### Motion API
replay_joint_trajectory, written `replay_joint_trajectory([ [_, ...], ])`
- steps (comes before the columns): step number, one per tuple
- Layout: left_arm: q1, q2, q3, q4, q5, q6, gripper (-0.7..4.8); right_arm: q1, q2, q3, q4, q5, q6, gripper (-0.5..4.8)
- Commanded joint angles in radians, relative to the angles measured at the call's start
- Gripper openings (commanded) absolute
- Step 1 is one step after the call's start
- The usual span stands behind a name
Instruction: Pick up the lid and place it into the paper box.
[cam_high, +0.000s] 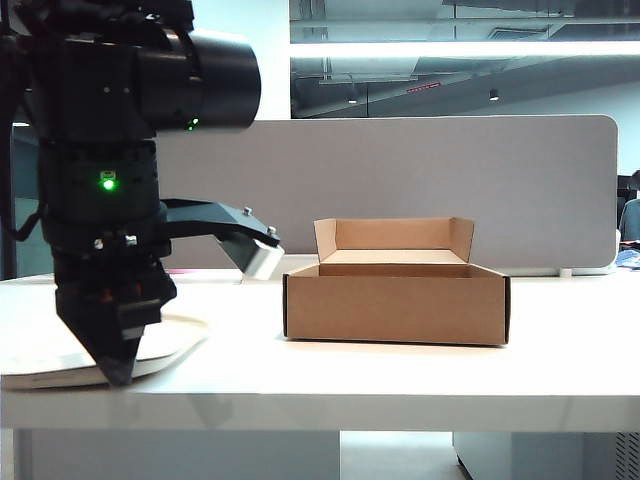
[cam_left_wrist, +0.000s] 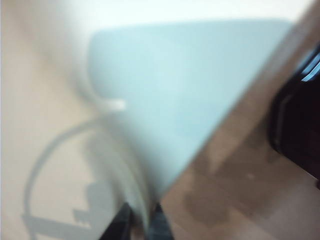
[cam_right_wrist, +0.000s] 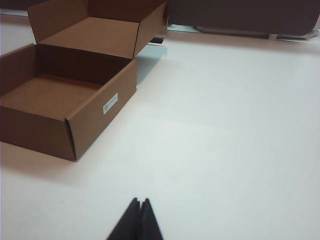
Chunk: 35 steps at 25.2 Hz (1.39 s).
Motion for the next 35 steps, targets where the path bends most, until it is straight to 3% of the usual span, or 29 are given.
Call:
replay_joint_trajectory([
  [1, 0.0, 0.002, -0.003, -0.009, 0.014, -0.001, 0.14, 0.001, -0.002, -0.006, 0.008, -0.001, 0.003, -0.01],
  [6, 0.0, 0.002, -0.002, -0.034, -0.01, 0.0, -0.06, 0.001, -0.002, -0.006, 0.006, -0.001, 0.003, -0.01],
  [12, 0.0, -0.016, 0.031, -0.144, -0.145, 0.053, -0.06, 0.001, -0.002, -0.006, 0.005, -0.001, 0.003, -0.01],
  [20, 0.0, -0.061, 0.132, -0.136, -0.26, 0.063, -0.06, 0.001, -0.002, -0.006, 0.005, -0.001, 0.003, -0.01],
  [26, 0.006, -0.061, 0.204, -0.104, -0.228, 0.058, -0.05, 0.001, -0.002, -0.006, 0.005, -0.001, 0.003, -0.01],
  [28, 0.018, -0.058, 0.204, -0.103, -0.159, 0.053, 0.33, 0.001, -0.002, -0.006, 0.005, -0.001, 0.003, -0.01],
  [29, 0.027, -0.053, 0.203, -0.105, -0.095, 0.031, 1.11, 0.001, -0.002, -0.006, 0.005, -0.002, 0.003, -0.01],
  [31, 0.029, -0.048, 0.199, -0.113, -0.073, -0.064, 1.6, 0.001, -0.002, -0.006, 0.005, -0.002, 0.003, -0.01],
  [35, 0.028, -0.011, 0.182, -0.139, -0.073, -0.164, 1.71, 0.001, -0.002, -0.006, 0.005, -0.002, 0.003, -0.01],
])
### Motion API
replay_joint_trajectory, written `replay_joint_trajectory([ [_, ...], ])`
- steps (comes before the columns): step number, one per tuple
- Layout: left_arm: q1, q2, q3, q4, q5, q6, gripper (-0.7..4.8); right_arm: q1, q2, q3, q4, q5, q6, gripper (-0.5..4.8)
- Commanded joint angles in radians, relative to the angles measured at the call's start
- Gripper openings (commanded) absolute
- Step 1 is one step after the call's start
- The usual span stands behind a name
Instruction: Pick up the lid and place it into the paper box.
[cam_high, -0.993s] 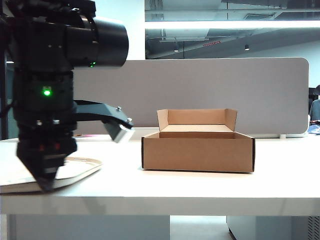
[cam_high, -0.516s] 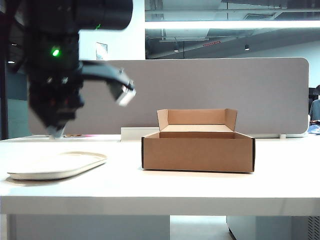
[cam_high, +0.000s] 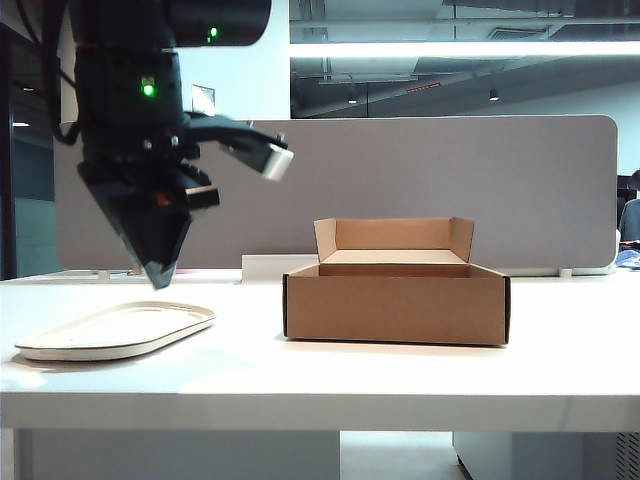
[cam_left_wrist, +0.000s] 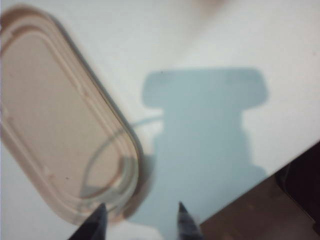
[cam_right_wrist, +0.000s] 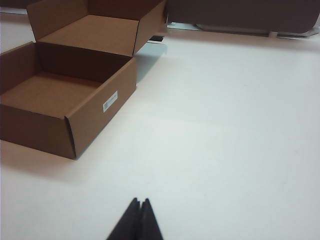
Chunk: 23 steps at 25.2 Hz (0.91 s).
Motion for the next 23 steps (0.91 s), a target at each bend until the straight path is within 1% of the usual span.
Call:
replay_joint_trajectory([
  [1, 0.0, 0.032, -0.02, -0.017, 0.002, -0.08, 1.82, 0.001, -0.002, -0.006, 0.011, -0.002, 0.002, -0.01],
  [4, 0.0, 0.061, -0.041, -0.019, 0.001, -0.11, 1.85, 0.001, -0.002, -0.006, 0.012, -0.002, 0.002, -0.01],
  [8, 0.001, 0.097, -0.056, -0.01, -0.033, -0.109, 1.96, 0.001, -0.002, -0.006, 0.011, -0.002, 0.002, -0.01],
  [9, 0.001, 0.1, -0.056, -0.008, -0.064, -0.109, 2.33, 0.001, -0.002, -0.006, 0.011, -0.002, 0.002, -0.01],
  [10, 0.0, 0.1, -0.056, 0.0, -0.078, -0.108, 2.57, 0.001, -0.002, -0.006, 0.011, -0.002, 0.002, -0.01],
  [12, 0.002, 0.1, -0.059, 0.01, -0.079, -0.108, 2.74, 0.001, -0.002, -0.006, 0.011, -0.002, 0.002, -0.01],
  [16, 0.023, 0.1, -0.062, 0.038, -0.074, -0.107, 2.74, 0.001, -0.002, -0.006, 0.011, -0.015, 0.002, -0.01],
  [20, 0.071, 0.1, -0.064, 0.063, -0.073, -0.107, 2.74, 0.001, -0.002, -0.006, 0.011, -0.02, 0.002, -0.01],
  [23, 0.114, 0.1, -0.064, 0.069, -0.045, -0.105, 2.73, 0.001, -0.002, -0.006, 0.012, -0.02, 0.002, -0.01],
])
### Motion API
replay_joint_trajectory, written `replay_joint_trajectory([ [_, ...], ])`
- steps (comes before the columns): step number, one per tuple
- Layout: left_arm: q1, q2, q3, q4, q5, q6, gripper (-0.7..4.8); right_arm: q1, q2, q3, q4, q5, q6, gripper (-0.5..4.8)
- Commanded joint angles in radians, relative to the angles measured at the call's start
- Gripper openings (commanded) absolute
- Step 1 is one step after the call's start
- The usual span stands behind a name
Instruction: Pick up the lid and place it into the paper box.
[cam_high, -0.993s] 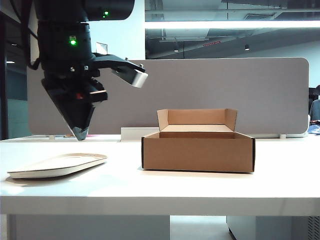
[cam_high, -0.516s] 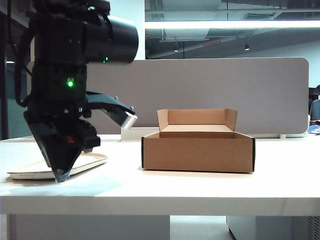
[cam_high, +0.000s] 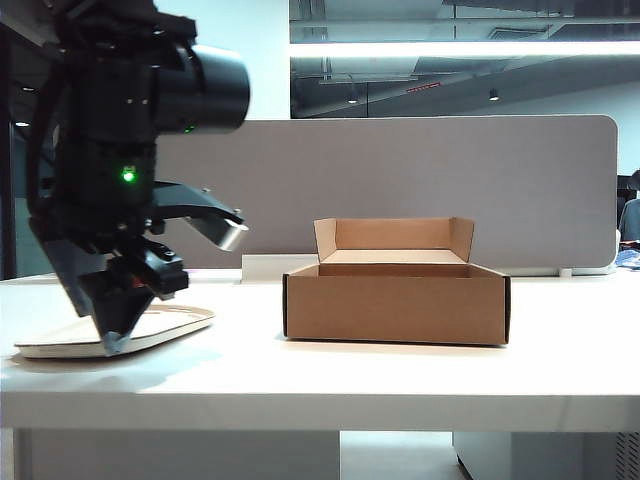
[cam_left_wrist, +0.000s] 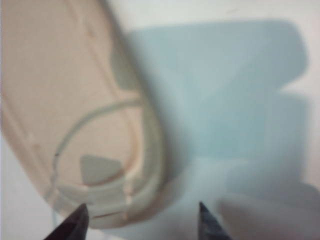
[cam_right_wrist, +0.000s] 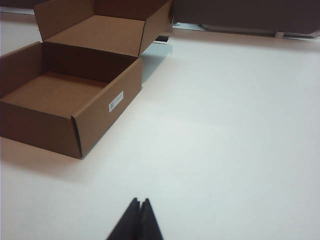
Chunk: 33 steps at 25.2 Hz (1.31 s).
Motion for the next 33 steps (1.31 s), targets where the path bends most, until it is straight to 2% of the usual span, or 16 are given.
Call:
replay_joint_trajectory([
  [1, 0.038, -0.003, 0.0, 0.011, 0.049, -0.002, 2.73, 0.001, -0.002, -0.006, 0.012, -0.001, 0.002, -0.01],
  [5, 0.075, -0.003, 0.0, 0.017, 0.119, 0.024, 2.73, 0.001, -0.002, -0.006, 0.012, -0.001, 0.002, -0.01],
  [10, 0.086, -0.003, -0.001, 0.028, 0.117, 0.083, 2.73, 0.001, -0.002, -0.006, 0.012, -0.001, 0.002, -0.01],
  [20, 0.085, -0.003, -0.045, 0.079, 0.117, 0.133, 2.7, 0.001, -0.002, -0.006, 0.012, -0.001, 0.002, -0.01],
  [30, 0.085, 0.023, -0.05, 0.128, 0.101, 0.134, 2.69, 0.001, -0.002, -0.006, 0.013, -0.001, 0.002, -0.01],
  [33, 0.085, 0.059, -0.05, 0.127, 0.062, 0.137, 2.69, 0.001, -0.002, -0.006, 0.012, -0.001, 0.002, -0.01],
])
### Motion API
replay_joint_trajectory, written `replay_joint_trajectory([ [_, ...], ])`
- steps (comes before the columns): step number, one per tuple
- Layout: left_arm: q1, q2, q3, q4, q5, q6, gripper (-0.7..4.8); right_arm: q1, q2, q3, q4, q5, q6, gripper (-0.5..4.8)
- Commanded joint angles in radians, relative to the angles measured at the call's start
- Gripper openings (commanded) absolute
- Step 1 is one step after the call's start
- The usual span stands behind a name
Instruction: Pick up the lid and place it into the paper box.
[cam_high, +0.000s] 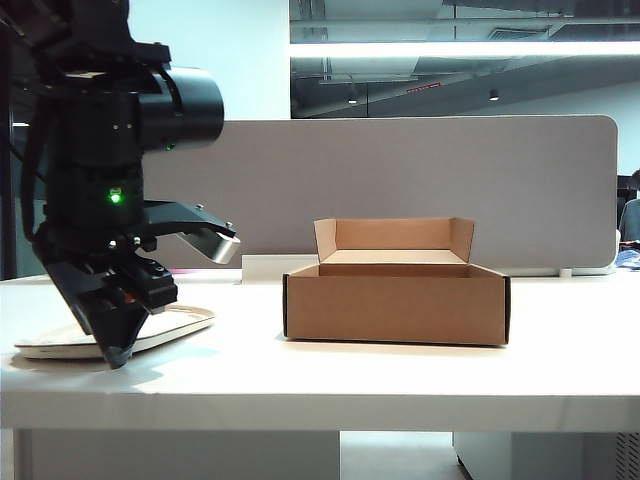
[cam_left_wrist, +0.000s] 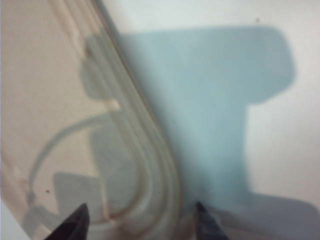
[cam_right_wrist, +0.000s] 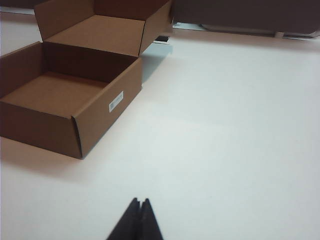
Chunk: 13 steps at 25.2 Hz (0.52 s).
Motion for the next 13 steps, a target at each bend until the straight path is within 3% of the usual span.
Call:
replay_joint_trajectory([
  [1, 0.0, 0.048, -0.008, -0.004, -0.04, 0.004, 2.69, 0.001, -0.002, -0.006, 0.013, 0.0, 0.001, -0.01],
  [6, 0.0, 0.097, -0.008, -0.003, -0.067, 0.002, 2.58, 0.001, -0.002, -0.006, 0.012, 0.0, 0.002, -0.01],
  [10, -0.001, 0.101, -0.008, -0.003, -0.073, 0.0, 1.06, 0.001, -0.002, -0.006, 0.013, 0.0, 0.001, -0.01],
  [13, -0.001, 0.101, -0.008, -0.009, -0.072, 0.0, 0.79, 0.001, -0.002, -0.006, 0.013, 0.0, 0.001, -0.01],
])
